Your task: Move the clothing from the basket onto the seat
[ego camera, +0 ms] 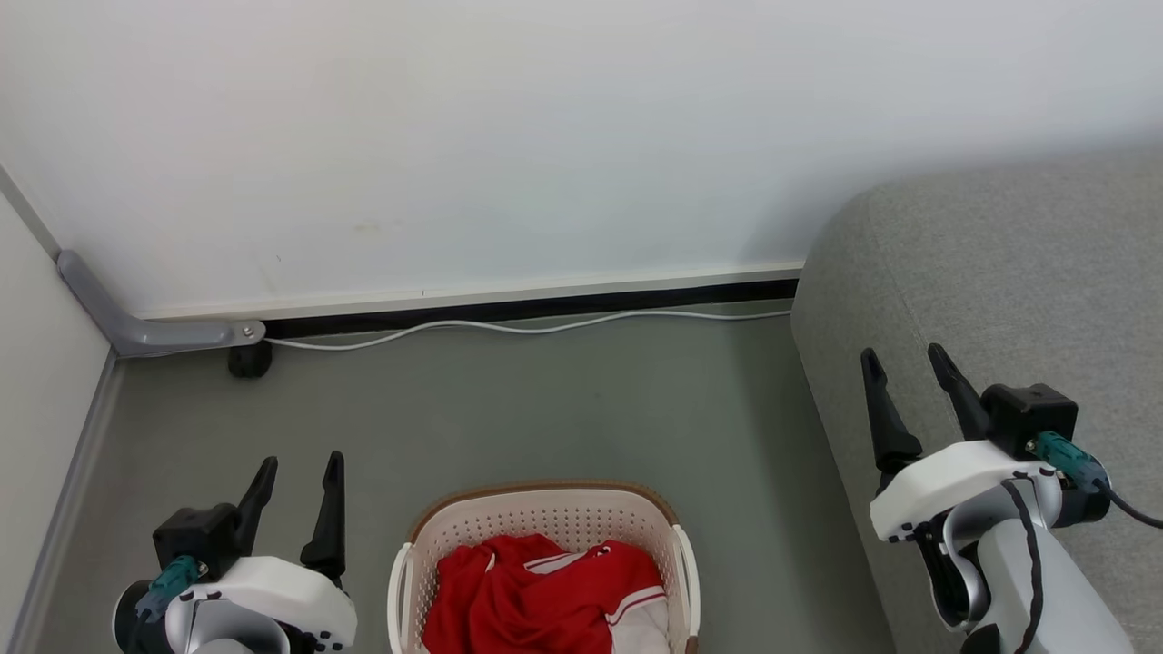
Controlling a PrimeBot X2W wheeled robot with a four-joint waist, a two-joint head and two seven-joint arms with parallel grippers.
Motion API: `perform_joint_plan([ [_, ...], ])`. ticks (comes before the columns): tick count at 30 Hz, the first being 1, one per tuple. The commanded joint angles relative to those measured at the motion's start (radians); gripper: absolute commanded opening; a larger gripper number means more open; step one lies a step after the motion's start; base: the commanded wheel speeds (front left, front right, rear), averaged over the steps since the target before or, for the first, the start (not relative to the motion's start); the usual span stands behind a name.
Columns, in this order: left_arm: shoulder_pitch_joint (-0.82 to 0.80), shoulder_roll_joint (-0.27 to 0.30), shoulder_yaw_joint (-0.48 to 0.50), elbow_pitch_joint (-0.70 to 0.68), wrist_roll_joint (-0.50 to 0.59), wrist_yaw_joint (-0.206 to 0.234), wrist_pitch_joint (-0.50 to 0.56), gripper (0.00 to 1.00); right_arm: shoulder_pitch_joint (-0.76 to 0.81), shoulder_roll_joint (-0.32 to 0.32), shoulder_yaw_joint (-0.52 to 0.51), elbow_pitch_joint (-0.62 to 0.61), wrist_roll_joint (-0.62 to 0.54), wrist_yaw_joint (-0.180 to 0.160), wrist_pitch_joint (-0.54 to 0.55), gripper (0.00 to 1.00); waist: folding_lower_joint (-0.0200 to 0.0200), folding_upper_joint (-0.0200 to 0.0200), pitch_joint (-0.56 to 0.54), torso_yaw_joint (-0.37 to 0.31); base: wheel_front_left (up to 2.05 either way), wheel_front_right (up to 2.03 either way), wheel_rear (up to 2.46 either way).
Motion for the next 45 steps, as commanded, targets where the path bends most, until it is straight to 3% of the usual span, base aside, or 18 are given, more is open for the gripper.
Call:
perform_joint_plan([
  [1, -0.043, 0.018, 0.026, -0.025, -0.006, -0.004, -0.010, 1.00, -0.027, 0.004, 0.019, -0.034, -0.013, 0.004, -0.015, 1.00, 0.0000, 0.0000, 0.009, -0.002, 0.00, 0.00, 0.00],
  [9, -0.043, 0.006, 0.020, -0.034, -0.021, -0.004, -0.010, 1.00, -0.032, 0.007, 0.002, -0.087, -0.020, 0.004, -0.015, 1.00, 0.0000, 0.0000, 0.079, -0.007, 0.00, 0.00, 0.00],
  [30, -0.199, -0.001, -0.012, -0.052, -0.059, -0.004, -0.010, 1.00, -0.168, 0.011, -0.031, -0.250, -0.030, 0.004, -0.015, 1.00, 0.0000, 0.0000, 0.407, -0.009, 0.00, 0.00, 0.00],
  [45, -0.307, 0.005, -0.089, 0.002, -0.080, -0.004, -0.010, 1.00, -0.253, 0.011, -0.023, -0.365, -0.010, 0.004, -0.015, 1.00, 0.0000, 0.0000, 0.594, -0.026, 0.00, 0.00, 0.00],
])
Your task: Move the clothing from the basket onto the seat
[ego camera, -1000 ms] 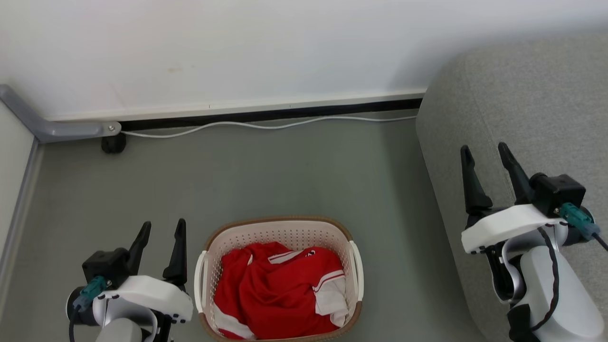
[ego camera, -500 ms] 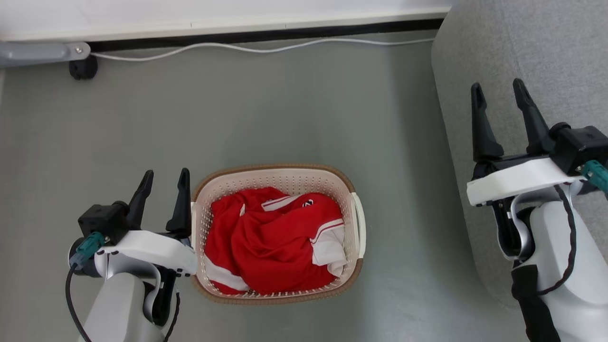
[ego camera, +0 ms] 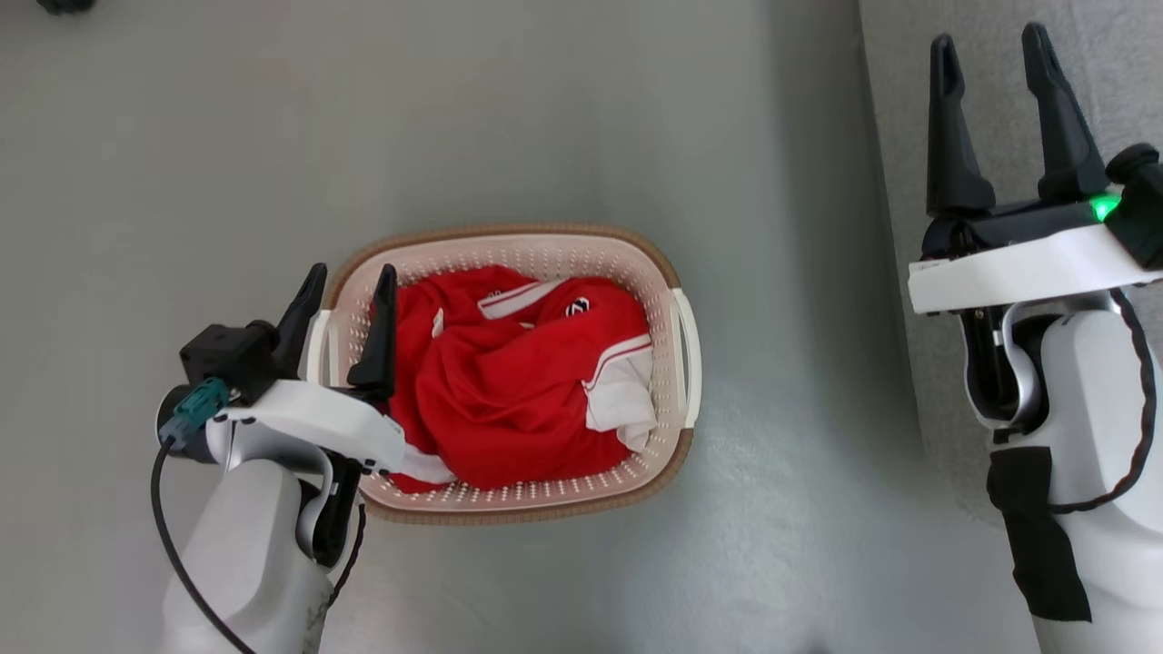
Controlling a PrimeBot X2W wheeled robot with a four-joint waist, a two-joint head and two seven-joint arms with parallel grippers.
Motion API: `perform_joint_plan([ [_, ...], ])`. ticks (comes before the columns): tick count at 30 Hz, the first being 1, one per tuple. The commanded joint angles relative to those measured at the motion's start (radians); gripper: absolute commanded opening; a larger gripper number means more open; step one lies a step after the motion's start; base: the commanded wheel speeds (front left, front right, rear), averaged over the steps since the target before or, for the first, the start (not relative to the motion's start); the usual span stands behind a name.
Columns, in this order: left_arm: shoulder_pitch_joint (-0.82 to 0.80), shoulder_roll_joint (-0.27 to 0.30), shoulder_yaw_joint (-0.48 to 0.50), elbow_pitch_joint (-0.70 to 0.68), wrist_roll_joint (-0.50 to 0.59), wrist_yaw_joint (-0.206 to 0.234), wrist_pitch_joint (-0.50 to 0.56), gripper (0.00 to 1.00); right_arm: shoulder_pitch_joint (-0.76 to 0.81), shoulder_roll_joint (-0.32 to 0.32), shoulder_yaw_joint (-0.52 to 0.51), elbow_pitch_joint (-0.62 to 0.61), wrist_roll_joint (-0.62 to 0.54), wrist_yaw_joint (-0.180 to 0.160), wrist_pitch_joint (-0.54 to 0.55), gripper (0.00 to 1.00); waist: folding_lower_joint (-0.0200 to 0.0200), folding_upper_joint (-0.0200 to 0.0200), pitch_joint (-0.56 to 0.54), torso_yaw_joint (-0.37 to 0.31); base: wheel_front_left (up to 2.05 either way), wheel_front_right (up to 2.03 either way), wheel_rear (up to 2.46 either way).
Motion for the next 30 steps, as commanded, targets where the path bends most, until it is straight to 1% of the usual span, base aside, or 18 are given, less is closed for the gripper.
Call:
perform_joint_plan([
  [1, -0.022, 0.024, 0.017, -0.008, -0.012, -0.004, -0.009, 1.00, -0.014, 0.007, 0.019, -0.037, 0.008, 0.004, -0.012, 1.00, 0.0000, 0.0000, 0.037, -0.008, 0.00, 0.00, 0.00],
  [7, -0.075, 0.027, -0.038, 0.055, -0.029, -0.004, -0.009, 1.00, -0.048, 0.007, 0.030, -0.062, 0.010, 0.004, -0.012, 1.00, -0.0001, 0.0000, 0.102, -0.022, 0.00, 0.00, 0.00],
  [11, -0.114, 0.028, -0.095, 0.113, -0.036, -0.004, -0.009, 1.00, -0.069, 0.007, 0.039, -0.069, 0.014, 0.004, -0.012, 1.00, -0.0001, 0.0000, 0.132, -0.031, 0.00, 0.00, 0.00],
  [12, -0.133, 0.029, -0.130, 0.146, -0.042, -0.004, -0.009, 1.00, -0.078, 0.007, 0.044, -0.073, 0.018, 0.004, -0.012, 1.00, -0.0001, 0.0000, 0.143, -0.036, 0.00, 0.00, 0.00],
  [17, -0.183, 0.035, -0.242, 0.223, -0.073, -0.004, -0.009, 1.00, -0.099, 0.007, 0.067, -0.087, 0.034, 0.004, -0.012, 1.00, -0.0001, 0.0000, 0.173, -0.054, 0.00, 0.00, 0.00],
  [19, -0.200, 0.042, -0.311, 0.246, -0.089, -0.004, -0.009, 1.00, -0.109, 0.007, 0.077, -0.092, 0.043, 0.004, -0.012, 1.00, -0.0001, 0.0000, 0.187, -0.063, 0.00, 0.00, 0.00],
  [23, -0.244, 0.067, -0.448, 0.292, -0.135, -0.004, -0.009, 1.00, -0.125, 0.007, 0.094, -0.106, 0.061, 0.004, -0.012, 1.00, -0.0001, 0.0000, 0.215, -0.082, 0.00, 0.00, 0.00],
  [30, -0.329, 0.121, -0.644, 0.360, -0.210, -0.004, -0.009, 1.00, -0.127, 0.007, 0.113, -0.126, 0.099, 0.004, -0.012, 1.00, -0.0001, 0.0000, 0.255, -0.122, 0.00, 0.00, 0.00],
])
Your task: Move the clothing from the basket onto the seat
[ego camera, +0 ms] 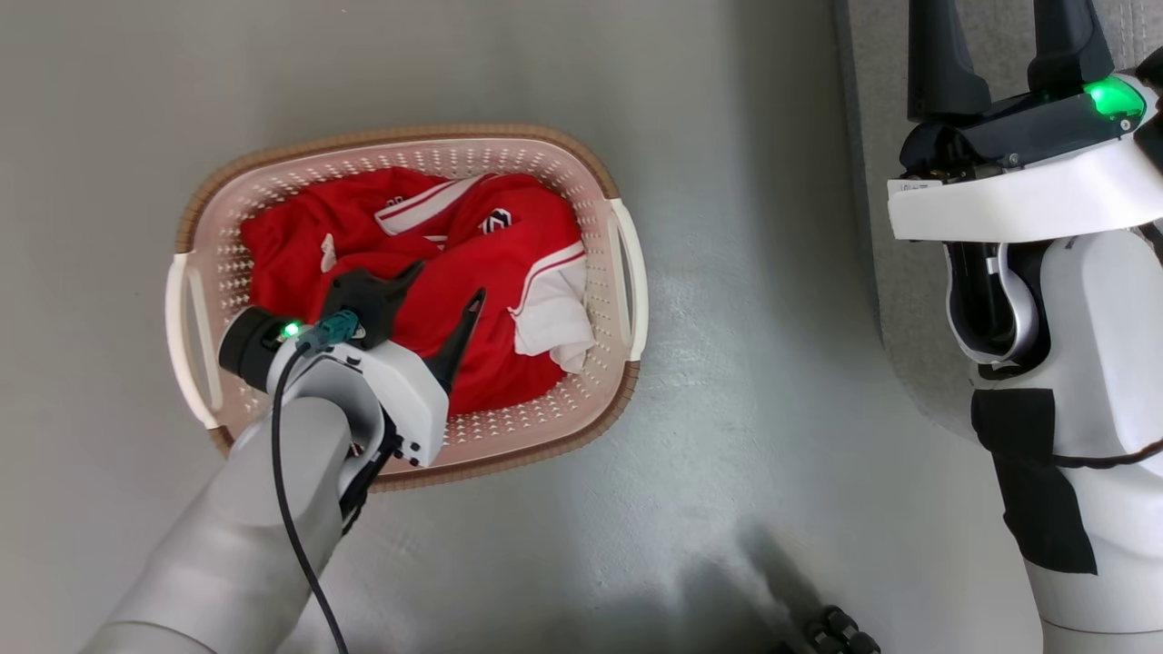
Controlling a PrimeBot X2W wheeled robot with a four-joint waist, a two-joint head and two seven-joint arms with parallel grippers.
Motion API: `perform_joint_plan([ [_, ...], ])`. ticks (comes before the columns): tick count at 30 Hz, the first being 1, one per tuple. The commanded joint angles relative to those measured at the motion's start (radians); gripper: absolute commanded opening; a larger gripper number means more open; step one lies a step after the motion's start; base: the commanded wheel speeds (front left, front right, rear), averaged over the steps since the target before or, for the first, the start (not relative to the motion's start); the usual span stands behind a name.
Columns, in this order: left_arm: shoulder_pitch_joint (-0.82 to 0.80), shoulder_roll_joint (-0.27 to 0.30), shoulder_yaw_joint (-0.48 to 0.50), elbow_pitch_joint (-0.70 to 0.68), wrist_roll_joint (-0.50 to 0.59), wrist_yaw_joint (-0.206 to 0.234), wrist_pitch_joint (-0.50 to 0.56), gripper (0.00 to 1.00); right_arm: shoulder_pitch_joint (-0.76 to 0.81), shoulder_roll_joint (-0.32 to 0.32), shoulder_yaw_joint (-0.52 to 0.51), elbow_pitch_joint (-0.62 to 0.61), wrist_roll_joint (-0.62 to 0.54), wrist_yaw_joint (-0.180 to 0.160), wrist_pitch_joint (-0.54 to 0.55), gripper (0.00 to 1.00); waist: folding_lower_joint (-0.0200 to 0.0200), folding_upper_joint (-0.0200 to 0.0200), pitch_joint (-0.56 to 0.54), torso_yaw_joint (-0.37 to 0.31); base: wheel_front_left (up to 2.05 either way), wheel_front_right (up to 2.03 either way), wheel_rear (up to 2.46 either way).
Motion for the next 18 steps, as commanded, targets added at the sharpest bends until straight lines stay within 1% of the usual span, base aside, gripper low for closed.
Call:
perform_joint_plan([
  [1, -0.023, 0.025, -0.012, 0.007, -0.028, -0.004, -0.006, 1.00, 0.014, 0.009, 0.016, -0.034, 0.011, 0.004, -0.007, 1.00, -0.0001, 0.0000, 0.016, -0.016, 0.00, 0.00, 0.00],
  [3, -0.052, 0.037, -0.056, 0.032, -0.050, -0.004, -0.006, 1.00, 0.016, 0.009, 0.021, -0.039, 0.018, 0.004, -0.007, 1.00, -0.0001, 0.0000, 0.024, -0.027, 0.00, 0.00, 0.00],
  [4, -0.052, 0.037, -0.056, 0.032, -0.050, -0.004, -0.006, 1.00, 0.016, 0.009, 0.021, -0.039, 0.018, 0.004, -0.007, 1.00, -0.0001, 0.0000, 0.024, -0.027, 0.00, 0.00, 0.00],
  [5, -0.080, 0.048, -0.101, 0.056, -0.069, -0.004, 0.002, 1.00, 0.019, 0.009, 0.027, -0.044, 0.027, 0.004, -0.007, 1.00, -0.0001, 0.0000, 0.032, -0.039, 0.00, 0.00, 0.00],
  [8, -0.111, 0.058, -0.133, 0.078, -0.090, -0.004, 0.009, 1.00, 0.021, 0.009, 0.030, -0.048, 0.034, 0.004, -0.007, 1.00, -0.0001, 0.0000, 0.040, -0.048, 0.00, 0.00, 0.00],
  [12, -0.163, 0.071, -0.197, 0.114, -0.126, -0.004, 0.040, 1.00, 0.026, 0.009, 0.037, -0.058, 0.049, 0.004, -0.007, 1.00, -0.0001, 0.0000, 0.061, -0.067, 0.00, 0.00, 0.00],
  [18, -0.212, 0.093, -0.283, 0.122, -0.200, -0.004, 0.100, 1.00, 0.026, 0.009, 0.041, -0.076, 0.071, 0.004, -0.007, 1.00, -0.0001, 0.0000, 0.094, -0.092, 0.00, 0.00, 0.00],
])
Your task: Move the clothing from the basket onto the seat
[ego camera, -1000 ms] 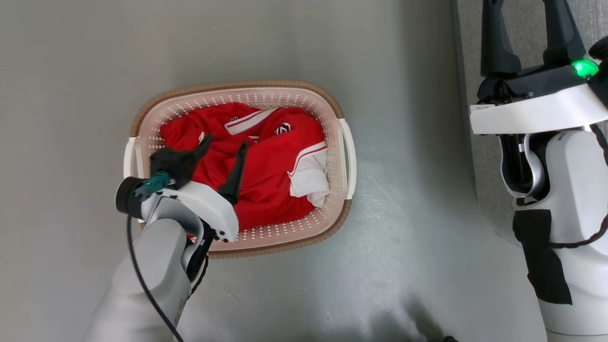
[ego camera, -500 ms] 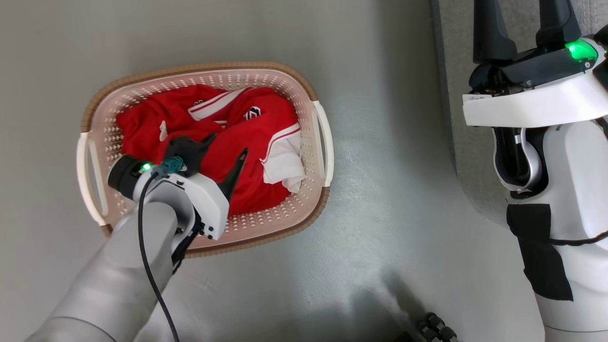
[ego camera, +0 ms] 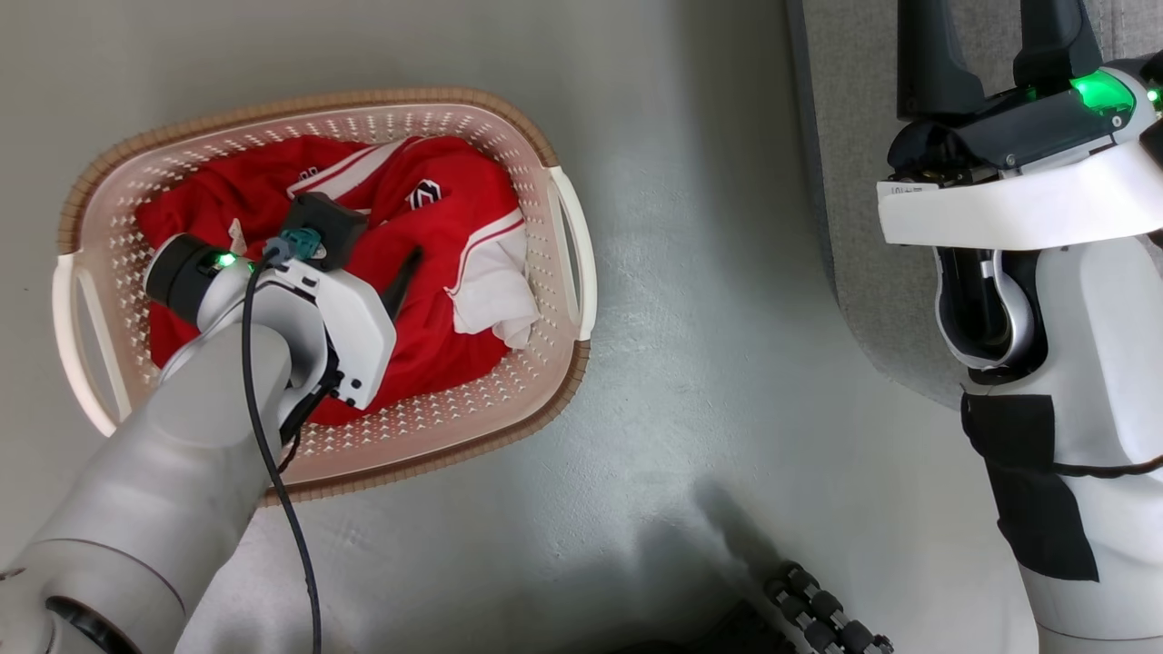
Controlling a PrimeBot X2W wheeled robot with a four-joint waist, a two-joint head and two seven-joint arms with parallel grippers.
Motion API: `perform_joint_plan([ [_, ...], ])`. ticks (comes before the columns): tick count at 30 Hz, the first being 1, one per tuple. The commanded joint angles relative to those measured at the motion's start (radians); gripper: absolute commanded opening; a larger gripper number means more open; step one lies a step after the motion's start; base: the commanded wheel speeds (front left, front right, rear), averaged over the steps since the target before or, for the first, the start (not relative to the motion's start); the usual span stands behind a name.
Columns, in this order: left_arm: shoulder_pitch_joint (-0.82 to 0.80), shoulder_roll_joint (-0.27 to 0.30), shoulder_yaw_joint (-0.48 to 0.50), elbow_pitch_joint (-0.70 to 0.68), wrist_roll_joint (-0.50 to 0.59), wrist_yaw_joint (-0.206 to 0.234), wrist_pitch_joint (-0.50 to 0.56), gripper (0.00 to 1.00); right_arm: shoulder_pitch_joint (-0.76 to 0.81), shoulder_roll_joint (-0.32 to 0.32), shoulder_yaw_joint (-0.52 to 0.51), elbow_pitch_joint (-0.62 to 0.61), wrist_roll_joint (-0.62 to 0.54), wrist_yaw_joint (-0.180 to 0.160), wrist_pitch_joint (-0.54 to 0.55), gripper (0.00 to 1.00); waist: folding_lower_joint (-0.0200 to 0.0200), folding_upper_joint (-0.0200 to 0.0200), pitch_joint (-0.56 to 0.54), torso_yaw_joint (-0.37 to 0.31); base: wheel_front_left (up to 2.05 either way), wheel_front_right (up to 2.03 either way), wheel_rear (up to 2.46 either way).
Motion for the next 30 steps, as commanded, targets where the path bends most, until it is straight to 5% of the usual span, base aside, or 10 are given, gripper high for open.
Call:
perform_joint_plan([
  [1, -0.012, 0.021, 0.006, -0.003, -0.014, -0.004, 0.004, 1.00, 0.026, 0.007, 0.009, -0.033, 0.010, 0.004, -0.006, 1.00, 0.0000, 0.0000, 0.009, -0.006, 0.00, 0.00, 0.00],
  [13, -0.065, 0.039, -0.132, 0.043, -0.092, -0.004, 0.075, 0.95, 0.021, 0.007, 0.006, -0.052, 0.029, 0.004, -0.006, 1.00, 0.0000, 0.0000, 0.046, -0.024, 0.00, 0.00, 0.00],
  [14, -0.068, 0.036, -0.136, 0.053, -0.094, -0.004, 0.072, 0.19, 0.022, 0.007, 0.005, -0.052, 0.030, 0.004, -0.006, 1.00, 0.0000, 0.0000, 0.045, -0.025, 0.00, 0.00, 0.00],
  [15, -0.068, 0.033, -0.139, 0.063, -0.098, -0.004, 0.069, 0.00, 0.022, 0.007, 0.004, -0.051, 0.030, 0.004, -0.006, 1.00, 0.0000, 0.0000, 0.044, -0.025, 0.00, 0.00, 0.00],
  [30, 0.038, 0.003, -0.152, 0.075, -0.209, -0.004, -0.064, 0.00, 0.072, 0.007, -0.029, 0.015, 0.002, 0.004, -0.006, 1.00, 0.0000, 0.0000, -0.106, 0.016, 0.00, 0.00, 0.00],
])
